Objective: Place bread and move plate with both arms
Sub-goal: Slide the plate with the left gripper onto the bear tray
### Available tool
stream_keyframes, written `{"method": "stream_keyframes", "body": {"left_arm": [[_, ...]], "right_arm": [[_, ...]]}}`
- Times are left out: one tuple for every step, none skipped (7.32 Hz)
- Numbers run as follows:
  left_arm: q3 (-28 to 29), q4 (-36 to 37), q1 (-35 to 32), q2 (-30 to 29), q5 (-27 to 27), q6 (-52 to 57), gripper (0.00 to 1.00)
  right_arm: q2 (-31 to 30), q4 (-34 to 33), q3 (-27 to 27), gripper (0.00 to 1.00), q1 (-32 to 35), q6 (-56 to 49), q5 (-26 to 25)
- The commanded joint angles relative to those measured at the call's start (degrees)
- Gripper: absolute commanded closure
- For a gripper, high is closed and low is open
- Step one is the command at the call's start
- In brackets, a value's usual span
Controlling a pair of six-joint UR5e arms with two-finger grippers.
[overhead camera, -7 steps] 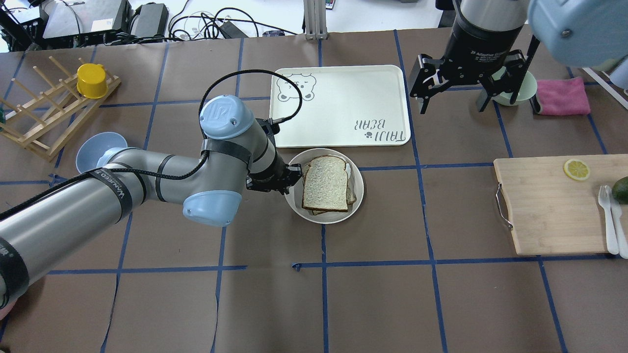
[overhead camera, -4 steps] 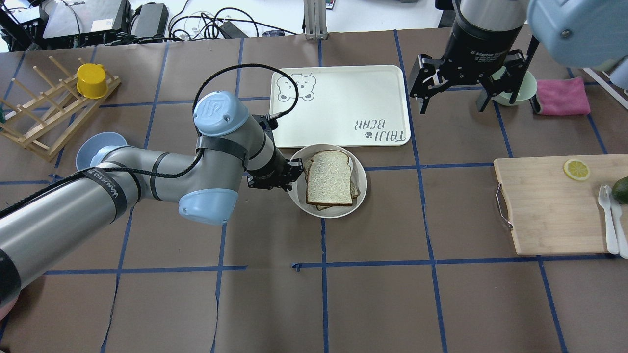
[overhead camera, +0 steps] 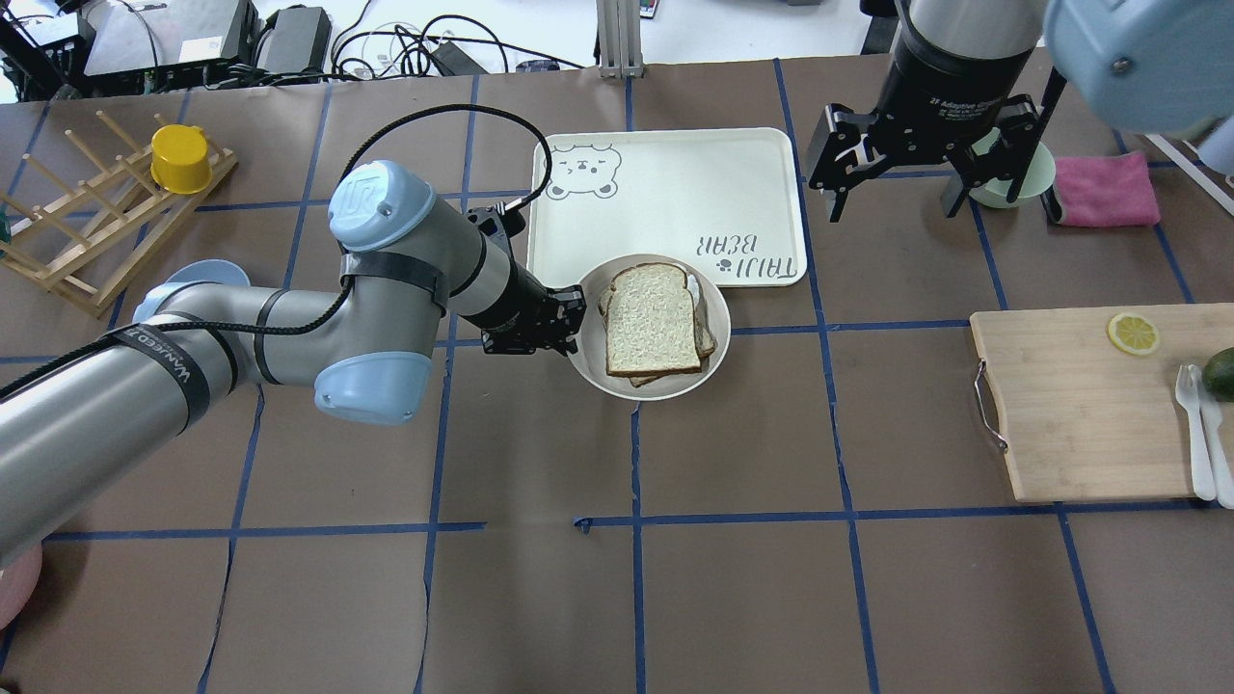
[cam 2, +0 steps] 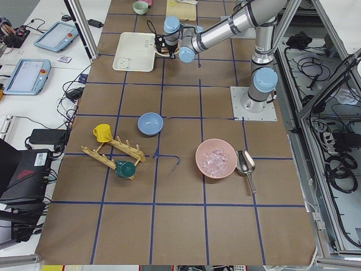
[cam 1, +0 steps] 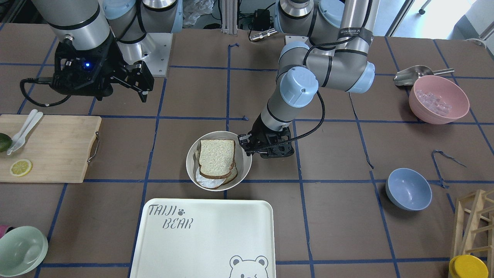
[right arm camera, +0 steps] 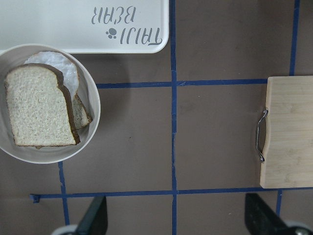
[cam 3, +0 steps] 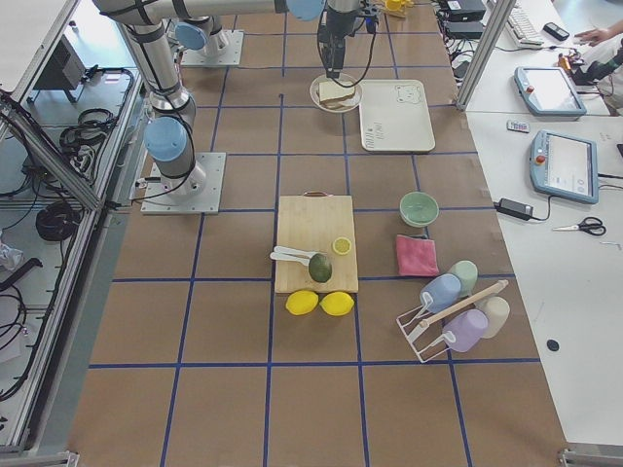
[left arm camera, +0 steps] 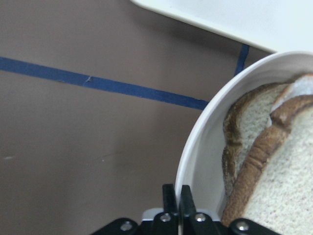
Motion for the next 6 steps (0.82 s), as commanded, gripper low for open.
{"method": "stream_keyframes", "body": {"left_arm": [[7.9, -0.5, 1.9, -3.5, -1.6, 1.1, 1.00], [13.8, -4.4, 1.9, -6.0, -2.4, 1.1, 1.00], [18.1, -4.7, 1.9, -9.6, -2.6, 1.2, 1.00], [21.8, -4.7, 1.9, -13.6, -2.5, 1.3, 1.00], [25.5, -4.7, 1.9, -16.9, -2.1, 0.1, 1.00], [29.0, -4.7, 2.0, -19.7, -2.0, -0.1, 1.00]], "right_arm": [[-0.1, -0.1, -0.2, 0.00, 0.0, -0.1, 0.0], [0.0, -0.2, -0.2, 0.00, 0.0, 0.0, -0.1], [0.0, -0.3, -0.2, 0.00, 0.0, 0.0, 0.0], [0.0, -0.6, -0.1, 0.00, 0.0, 0.0, -0.1], [0.0, -0.6, 0.0, 0.00, 0.0, 0.0, -0.1], [0.0, -0.5, 0.0, 0.00, 0.0, 0.0, -0.1]]}}
